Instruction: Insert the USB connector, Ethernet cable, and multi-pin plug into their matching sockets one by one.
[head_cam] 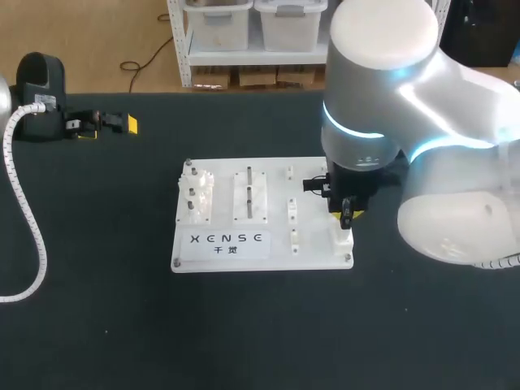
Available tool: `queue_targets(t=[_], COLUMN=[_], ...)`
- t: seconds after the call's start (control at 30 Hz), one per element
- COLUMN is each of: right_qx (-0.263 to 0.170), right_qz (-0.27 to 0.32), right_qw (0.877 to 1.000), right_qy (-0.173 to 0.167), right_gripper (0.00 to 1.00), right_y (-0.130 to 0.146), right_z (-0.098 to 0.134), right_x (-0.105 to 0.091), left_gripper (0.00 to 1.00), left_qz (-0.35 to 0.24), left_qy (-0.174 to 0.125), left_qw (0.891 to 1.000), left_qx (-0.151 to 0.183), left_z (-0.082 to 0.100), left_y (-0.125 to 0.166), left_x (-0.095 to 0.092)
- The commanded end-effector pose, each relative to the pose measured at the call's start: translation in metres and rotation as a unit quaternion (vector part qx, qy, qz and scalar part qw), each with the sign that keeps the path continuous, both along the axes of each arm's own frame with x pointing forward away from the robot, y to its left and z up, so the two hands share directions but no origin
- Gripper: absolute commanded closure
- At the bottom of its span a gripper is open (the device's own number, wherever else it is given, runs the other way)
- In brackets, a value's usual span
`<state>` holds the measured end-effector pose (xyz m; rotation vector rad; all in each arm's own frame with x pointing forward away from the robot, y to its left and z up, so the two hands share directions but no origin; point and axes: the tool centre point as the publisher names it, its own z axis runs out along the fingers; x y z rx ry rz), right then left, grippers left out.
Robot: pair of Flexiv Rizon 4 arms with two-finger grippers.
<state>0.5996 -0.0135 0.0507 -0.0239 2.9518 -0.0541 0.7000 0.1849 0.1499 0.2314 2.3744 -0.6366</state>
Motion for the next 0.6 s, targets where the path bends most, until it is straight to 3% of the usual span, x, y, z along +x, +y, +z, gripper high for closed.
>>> queue_targets(t=[0.03, 0.07, 0.6], right_qx=[-0.002, -0.003, 0.009], right_qz=[-0.004, -0.005, -0.014], right_qw=[1.000, 1.000, 0.999], right_qy=[-0.005, -0.007, -0.038], right_gripper=[0.49, 0.00, 0.00], right_y=[-0.003, -0.003, 0.001], right_z=[-0.032, -0.032, -0.009], right_x=[0.003, 0.003, 0.021], left_gripper=[0.00, 0.00, 0.00], left_qz=[0.000, 0.000, 0.000], left_qy=[0.000, 0.000, 0.000], left_qw=[1.000, 1.000, 1.000], left_qx=[0.000, 0.000, 0.000], left_z=[0.000, 0.000, 0.000], left_y=[0.000, 0.000, 0.000], left_x=[0.000, 0.000, 0.000])
